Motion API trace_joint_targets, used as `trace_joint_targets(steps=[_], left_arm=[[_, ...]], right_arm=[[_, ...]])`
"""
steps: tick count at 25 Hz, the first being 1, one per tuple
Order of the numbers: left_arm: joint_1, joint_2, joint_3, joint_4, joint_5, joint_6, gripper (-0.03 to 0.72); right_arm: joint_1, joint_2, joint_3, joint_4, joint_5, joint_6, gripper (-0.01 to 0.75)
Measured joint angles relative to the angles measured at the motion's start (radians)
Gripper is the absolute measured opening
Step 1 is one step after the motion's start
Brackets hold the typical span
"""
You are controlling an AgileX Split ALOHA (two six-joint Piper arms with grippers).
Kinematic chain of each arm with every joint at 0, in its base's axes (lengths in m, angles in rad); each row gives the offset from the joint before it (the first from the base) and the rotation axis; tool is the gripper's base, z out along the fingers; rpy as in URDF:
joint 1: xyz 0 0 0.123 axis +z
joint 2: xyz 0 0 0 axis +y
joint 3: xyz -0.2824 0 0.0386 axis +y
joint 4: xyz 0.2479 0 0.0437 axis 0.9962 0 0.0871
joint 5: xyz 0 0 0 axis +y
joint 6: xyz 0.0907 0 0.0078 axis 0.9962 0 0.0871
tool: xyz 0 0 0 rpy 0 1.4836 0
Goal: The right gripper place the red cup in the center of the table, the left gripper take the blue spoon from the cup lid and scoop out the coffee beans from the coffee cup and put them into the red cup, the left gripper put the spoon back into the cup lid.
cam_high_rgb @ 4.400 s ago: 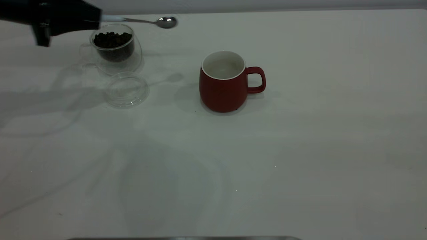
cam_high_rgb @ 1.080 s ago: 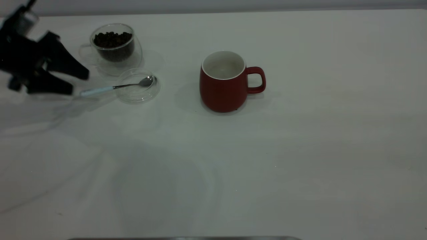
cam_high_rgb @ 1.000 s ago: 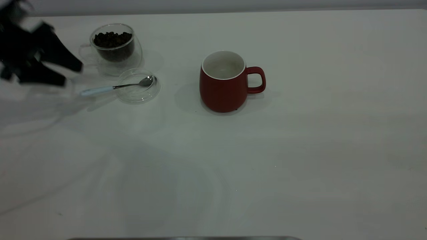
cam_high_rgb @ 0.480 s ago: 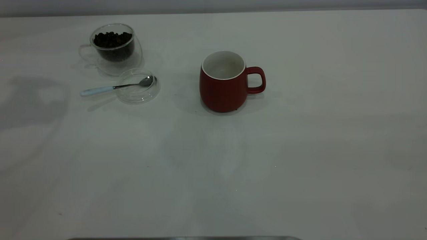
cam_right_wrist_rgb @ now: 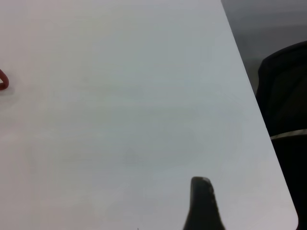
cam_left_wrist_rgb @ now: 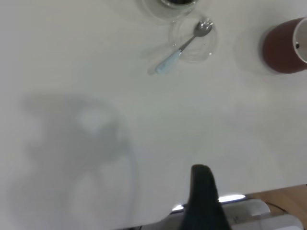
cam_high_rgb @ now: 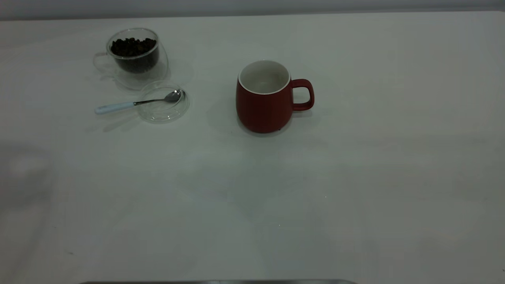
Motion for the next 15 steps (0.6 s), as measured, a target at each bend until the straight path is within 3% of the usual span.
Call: trace_joint_targets(steps=[3, 10, 15], left_arm=[[-0.029, -0.175, 0.116, 0.002, 0.0, 0.0, 0.595], [-0.213, -0.573, 0.35, 0.053, 0.001, -0.019, 0.595], [-0.26, -0.762, 0.481, 0.177, 0.001, -0.101, 0.595]], right_arm=[[0.0, 0.0, 0.0, 0.0, 0.0, 0.0, 0.568], [0.0, 0.0, 0.0, 0.0, 0.0, 0.0, 0.568], [0.0, 0.0, 0.0, 0.0, 0.0, 0.0, 0.568]])
